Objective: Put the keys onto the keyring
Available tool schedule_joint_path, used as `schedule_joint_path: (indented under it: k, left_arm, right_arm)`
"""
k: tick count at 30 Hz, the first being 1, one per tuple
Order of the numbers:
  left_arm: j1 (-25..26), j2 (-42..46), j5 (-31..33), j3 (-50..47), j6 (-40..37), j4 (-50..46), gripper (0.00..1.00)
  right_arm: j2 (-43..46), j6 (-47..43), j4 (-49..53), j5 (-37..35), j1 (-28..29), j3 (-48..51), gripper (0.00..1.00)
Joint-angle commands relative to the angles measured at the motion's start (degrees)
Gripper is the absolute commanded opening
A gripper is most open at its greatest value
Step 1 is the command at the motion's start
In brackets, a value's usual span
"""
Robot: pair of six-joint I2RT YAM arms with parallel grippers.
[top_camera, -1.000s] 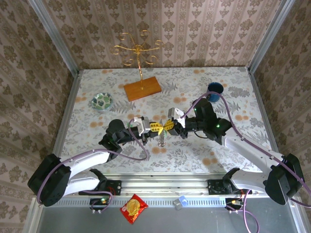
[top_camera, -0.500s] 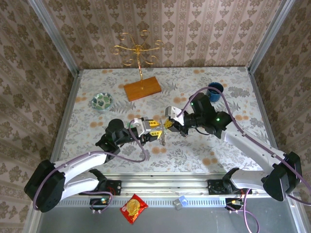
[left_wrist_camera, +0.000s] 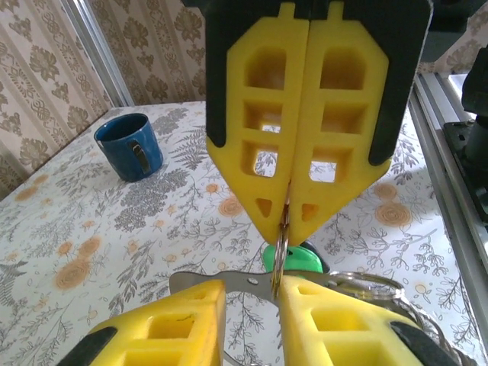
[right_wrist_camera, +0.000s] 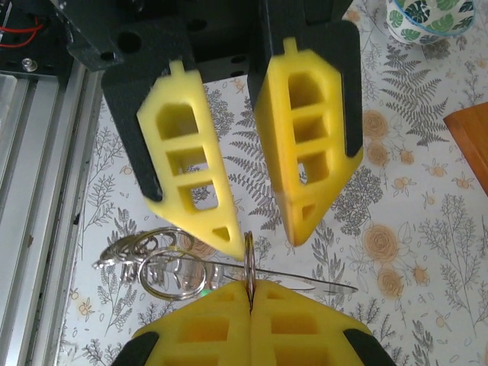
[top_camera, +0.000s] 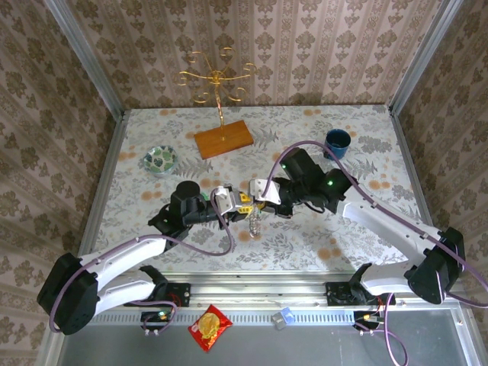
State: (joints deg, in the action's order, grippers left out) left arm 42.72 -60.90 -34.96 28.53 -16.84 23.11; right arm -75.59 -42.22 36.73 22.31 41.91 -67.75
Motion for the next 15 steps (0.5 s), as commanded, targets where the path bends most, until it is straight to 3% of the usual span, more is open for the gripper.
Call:
schedule_joint_path:
  k: [1,7,11,12,15]
  left_arm:
    - [0.16,0.03,-0.97,2.23,-1.80,-1.08,0.24]
    - [0.11,-0.09,-1.51,2.49,-1.97,-0.93,0.18]
    - [0.14,0.00,-1.51,2.40,-2.01,-0.67,0.07]
    - [0.15,0.08,-1.51,2.34,-1.92,-0.55,0.02]
    - [0.15,0.56,-3.56,1.67,-1.48,0.58,0.00]
  right_arm:
    - [-1.23,-1.38,1.51,-2.07,1.20,-2.74,0.00]
    - [-2.50,-1.52,2.06,-3.34,2.47,-3.97,0.00]
    - [-1.74,-0.32,0.27,-1.10,2.48,-3.27,0.00]
    - [-0.95,0.48,-1.19,-0.68,2.25,-2.40,0.04]
    - [1.91,4.37,-5.58,3.79,-0.82,1.05,0.21]
